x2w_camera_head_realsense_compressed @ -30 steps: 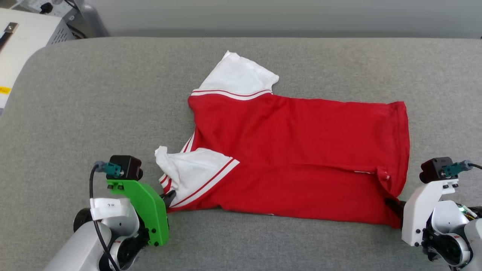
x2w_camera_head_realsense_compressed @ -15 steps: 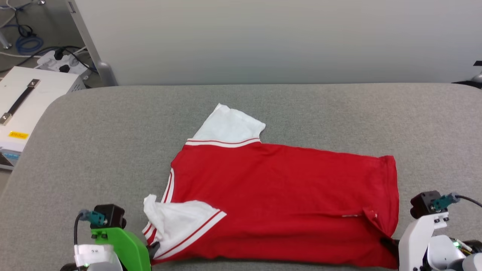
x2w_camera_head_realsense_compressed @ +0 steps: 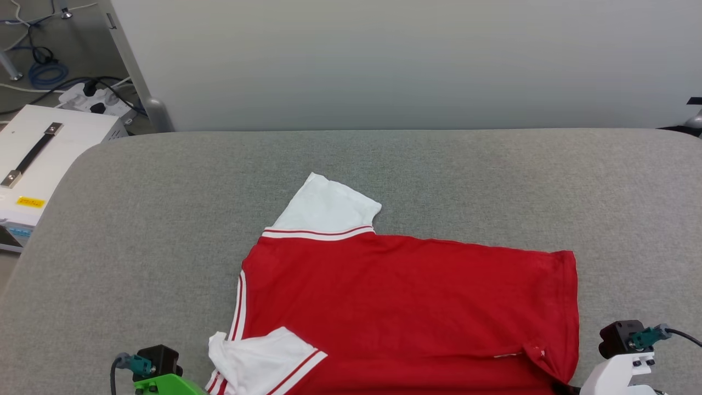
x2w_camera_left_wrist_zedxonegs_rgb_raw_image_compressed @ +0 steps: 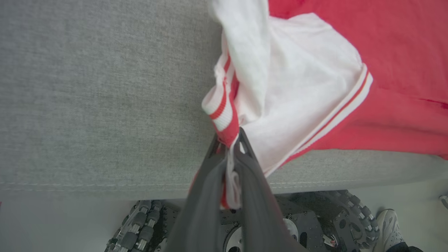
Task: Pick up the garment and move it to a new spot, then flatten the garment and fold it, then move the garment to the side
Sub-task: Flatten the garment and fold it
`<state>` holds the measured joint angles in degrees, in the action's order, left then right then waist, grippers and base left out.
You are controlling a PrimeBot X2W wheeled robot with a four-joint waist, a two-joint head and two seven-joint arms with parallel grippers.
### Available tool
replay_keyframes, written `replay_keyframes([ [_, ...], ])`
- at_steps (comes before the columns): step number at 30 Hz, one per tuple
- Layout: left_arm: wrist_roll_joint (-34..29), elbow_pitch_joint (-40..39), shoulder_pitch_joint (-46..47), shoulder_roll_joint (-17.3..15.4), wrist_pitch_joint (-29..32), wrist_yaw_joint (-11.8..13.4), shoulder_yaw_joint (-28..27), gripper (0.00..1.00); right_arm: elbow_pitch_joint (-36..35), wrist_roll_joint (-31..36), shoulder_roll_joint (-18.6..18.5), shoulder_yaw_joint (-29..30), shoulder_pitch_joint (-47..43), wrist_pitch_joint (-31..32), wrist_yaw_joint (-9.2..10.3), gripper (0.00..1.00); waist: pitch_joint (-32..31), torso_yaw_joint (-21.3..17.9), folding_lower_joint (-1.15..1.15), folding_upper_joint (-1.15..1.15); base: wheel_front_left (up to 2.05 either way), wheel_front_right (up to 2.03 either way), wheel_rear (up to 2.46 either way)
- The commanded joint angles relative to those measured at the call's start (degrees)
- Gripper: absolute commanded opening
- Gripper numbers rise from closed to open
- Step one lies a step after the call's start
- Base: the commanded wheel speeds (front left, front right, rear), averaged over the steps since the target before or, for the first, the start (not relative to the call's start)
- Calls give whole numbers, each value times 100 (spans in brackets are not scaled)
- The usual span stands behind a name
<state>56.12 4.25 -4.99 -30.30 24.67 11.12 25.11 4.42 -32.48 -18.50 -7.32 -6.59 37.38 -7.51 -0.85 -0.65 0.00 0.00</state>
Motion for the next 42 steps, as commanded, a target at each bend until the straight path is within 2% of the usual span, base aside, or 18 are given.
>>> replay_keyframes([
  [1, 32, 107, 149, 63, -51, -55, -10, 46, 35, 51, 29, 14, -55, -115, 2, 64, 18, -9, 0, 0, 0, 0, 0],
  [2, 29, 204, 206, 109, -92, -81, -10, 100, 45, 58, 62, 14, -57, -228, 2, 100, 23, -14, 0, 0, 0, 0, 0],
  [8, -99, 441, 461, 190, -410, -184, -62, 100, -128, 255, 214, 135, -89, -1236, 2, 100, 5, -19, 0, 0, 0, 0, 0],
  [17, -618, 394, 922, 369, -1553, -107, -299, 100, -678, 1182, 799, 732, -98, -3086, 2, 100, 75, -79, 0, 0, 0, 0, 0],
  [21, -962, 426, 1305, 519, -2078, -153, -253, 100, -938, 1473, 953, 830, 22, -3480, 2, 100, 306, -197, 0, 0, 0, 0, 0],
  [29, -1479, 1052, 2621, 881, -2782, -353, -135, 100, -1091, 1458, 869, 776, 567, -3798, 2, 100, 1049, -550, 0, 0, 0, 0, 0],
  [36, -1482, 2196, 3965, 975, -2634, -851, -78, 100, -968, 1349, 801, 706, 1037, -3933, 2, 100, 1544, -916, 0, 0, 0, 0, 0],
  [39, -1304, 2653, 4539, 910, -2249, -1187, -95, 100, -874, 1282, 806, 642, 1225, -3985, 2, 100, 1766, -1098, 0, 0, 0, 0, 0],
  [42, -1126, 3082, 5043, 783, -1572, -1486, -25, 100, -759, 1190, 832, 583, 1394, -4071, 2, 100, 1944, -1251, 0, 0, 0, 0, 0],
])
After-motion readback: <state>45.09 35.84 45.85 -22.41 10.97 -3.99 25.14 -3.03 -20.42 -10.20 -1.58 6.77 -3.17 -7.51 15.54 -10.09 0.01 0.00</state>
